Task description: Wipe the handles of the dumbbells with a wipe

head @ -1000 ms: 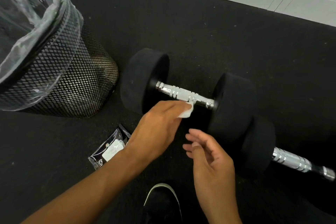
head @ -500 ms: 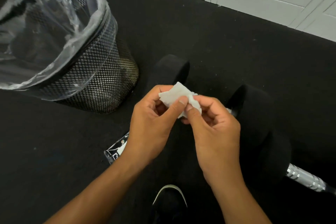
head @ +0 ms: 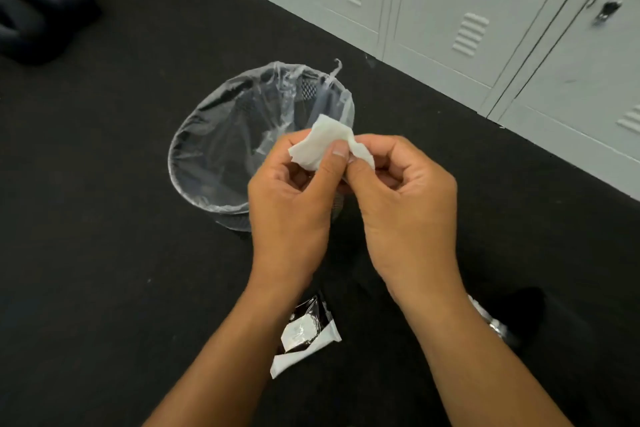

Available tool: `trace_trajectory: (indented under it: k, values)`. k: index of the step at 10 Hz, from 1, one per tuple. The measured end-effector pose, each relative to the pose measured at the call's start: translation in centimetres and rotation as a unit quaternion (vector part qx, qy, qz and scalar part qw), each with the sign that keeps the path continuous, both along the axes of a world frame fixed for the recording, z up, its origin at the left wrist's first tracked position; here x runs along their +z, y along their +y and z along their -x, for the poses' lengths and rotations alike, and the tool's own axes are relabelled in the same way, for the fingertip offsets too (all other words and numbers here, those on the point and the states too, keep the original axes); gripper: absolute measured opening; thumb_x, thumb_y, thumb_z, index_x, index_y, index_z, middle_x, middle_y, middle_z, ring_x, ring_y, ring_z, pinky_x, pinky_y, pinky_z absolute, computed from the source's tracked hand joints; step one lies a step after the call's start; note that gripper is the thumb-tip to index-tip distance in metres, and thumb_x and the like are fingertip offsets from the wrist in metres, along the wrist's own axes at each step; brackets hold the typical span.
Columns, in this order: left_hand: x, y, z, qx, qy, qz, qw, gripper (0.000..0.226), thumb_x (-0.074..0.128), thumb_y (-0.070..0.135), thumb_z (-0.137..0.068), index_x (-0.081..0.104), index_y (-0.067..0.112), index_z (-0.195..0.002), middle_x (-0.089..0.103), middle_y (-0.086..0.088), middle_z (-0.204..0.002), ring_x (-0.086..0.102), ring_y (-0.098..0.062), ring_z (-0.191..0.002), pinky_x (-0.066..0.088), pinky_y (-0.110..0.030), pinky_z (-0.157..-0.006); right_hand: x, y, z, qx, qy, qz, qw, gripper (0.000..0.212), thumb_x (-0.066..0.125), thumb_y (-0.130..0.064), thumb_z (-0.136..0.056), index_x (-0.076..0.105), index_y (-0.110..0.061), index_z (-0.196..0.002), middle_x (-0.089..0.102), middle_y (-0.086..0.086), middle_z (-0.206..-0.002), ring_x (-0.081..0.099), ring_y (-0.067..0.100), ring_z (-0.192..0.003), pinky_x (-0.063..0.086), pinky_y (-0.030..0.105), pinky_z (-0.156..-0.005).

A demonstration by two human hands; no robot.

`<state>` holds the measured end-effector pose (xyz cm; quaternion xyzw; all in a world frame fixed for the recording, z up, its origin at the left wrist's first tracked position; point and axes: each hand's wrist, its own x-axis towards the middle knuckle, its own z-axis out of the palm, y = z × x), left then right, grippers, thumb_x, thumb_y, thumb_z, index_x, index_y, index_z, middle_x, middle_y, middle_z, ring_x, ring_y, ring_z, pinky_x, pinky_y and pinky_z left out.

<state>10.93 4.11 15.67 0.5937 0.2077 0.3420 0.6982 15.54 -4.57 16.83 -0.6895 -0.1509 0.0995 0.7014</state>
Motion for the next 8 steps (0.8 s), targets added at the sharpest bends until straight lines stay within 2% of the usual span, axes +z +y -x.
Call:
trace_trajectory:
  k: [1,2,3,4,5,6,7,8]
  values:
    - [0.4,1.3,0.2,0.034,-0.012,0.016,0.999,0.01,0.067,0.008,-0.095,0.068,0.01,-0.105,0.073,-0.009,-0.096,0.072,-0.017,-0.088,0.056,-0.027,-0.075,0.4,1.8,-0.4,0.022,-0.017,0.022,0.999,0.009,0.072,-0.016,-0.094,0.077,-0.024,-0.095,0.078,-0.005,-0.086,0.076,0.013,-0.082,0.064,0.038,-0.075]
    - [0.4,2.4,1.1,0.052,0.006,0.005,0.999,0.018,0.067,0.007,-0.095,0.068,0.01,-0.113,0.076,-0.006,-0.1,0.074,-0.016,-0.094,0.058,-0.027,-0.079,0.7,3.1,-0.6,0.017,-0.04,0.049,0.998,0.011,0.072,-0.016,-0.093,0.076,-0.025,-0.096,0.077,-0.006,-0.085,0.075,0.013,-0.079,0.064,0.04,-0.073]
    - [-0.3,3.4,2.5,0.106,0.05,-0.036,0.992,0.025,0.07,0.011,-0.094,0.067,0.017,-0.118,0.076,0.003,-0.108,0.072,-0.01,-0.103,0.058,-0.032,-0.09,0.8,4.6,-1.4,-0.015,-0.077,0.093,0.993,0.013,0.071,-0.017,-0.091,0.077,-0.027,-0.097,0.076,-0.008,-0.085,0.074,0.013,-0.078,0.062,0.041,-0.074]
    - [-0.8,4.2,3.8,0.142,0.095,-0.069,0.983,0.026,0.07,0.018,-0.094,0.068,0.021,-0.121,0.074,0.008,-0.113,0.069,-0.007,-0.109,0.058,-0.038,-0.093,0.9,6.5,-2.7,0.007,-0.11,0.185,0.977,0.029,0.07,-0.024,-0.091,0.073,-0.028,-0.119,0.076,-0.009,-0.103,0.072,0.009,-0.093,0.059,0.037,-0.089]
    - [-1.1,4.6,4.4,0.154,0.133,-0.095,0.975,0.03,0.07,0.023,-0.094,0.067,0.024,-0.124,0.072,0.012,-0.115,0.067,-0.002,-0.111,0.058,-0.032,-0.093,0.4,7.6,-3.5,0.091,-0.129,0.312,0.937,0.064,0.069,-0.035,-0.093,0.045,-0.029,-0.152,0.06,-0.002,-0.144,0.057,0.016,-0.13,0.045,0.029,-0.108]
    - [-1.4,4.7,4.5,0.158,0.151,-0.11,0.97,0.031,0.07,0.027,-0.094,0.066,0.027,-0.125,0.07,0.012,-0.117,0.065,0.0,-0.113,0.057,-0.029,-0.095,-0.3,7.3,-3.3,0.125,-0.152,0.344,0.918,0.068,0.066,-0.036,-0.097,0.035,-0.028,-0.158,0.051,-0.004,-0.153,0.045,0.016,-0.142,0.039,0.028,-0.111]
    - [-1.5,4.6,4.1,0.152,0.153,-0.132,0.968,0.031,0.07,0.028,-0.094,0.066,0.028,-0.125,0.069,0.013,-0.12,0.064,0.0,-0.115,0.057,-0.031,-0.095,-0.7,6.4,-2.7,0.136,-0.17,0.315,0.924,0.06,0.063,-0.036,-0.098,0.043,-0.028,-0.154,0.052,-0.009,-0.152,0.043,0.012,-0.143,0.036,0.024,-0.113]
    - [-1.3,4.0,3.4,0.139,0.146,-0.172,0.964,0.031,0.069,0.028,-0.095,0.065,0.027,-0.127,0.068,0.012,-0.123,0.063,-0.002,-0.118,0.056,-0.032,-0.096,-0.7,5.0,-3.0,0.113,-0.189,0.289,0.932,0.058,0.064,-0.038,-0.098,0.045,-0.028,-0.153,0.054,-0.01,-0.15,0.045,0.006,-0.14,0.032,0.015,-0.107]
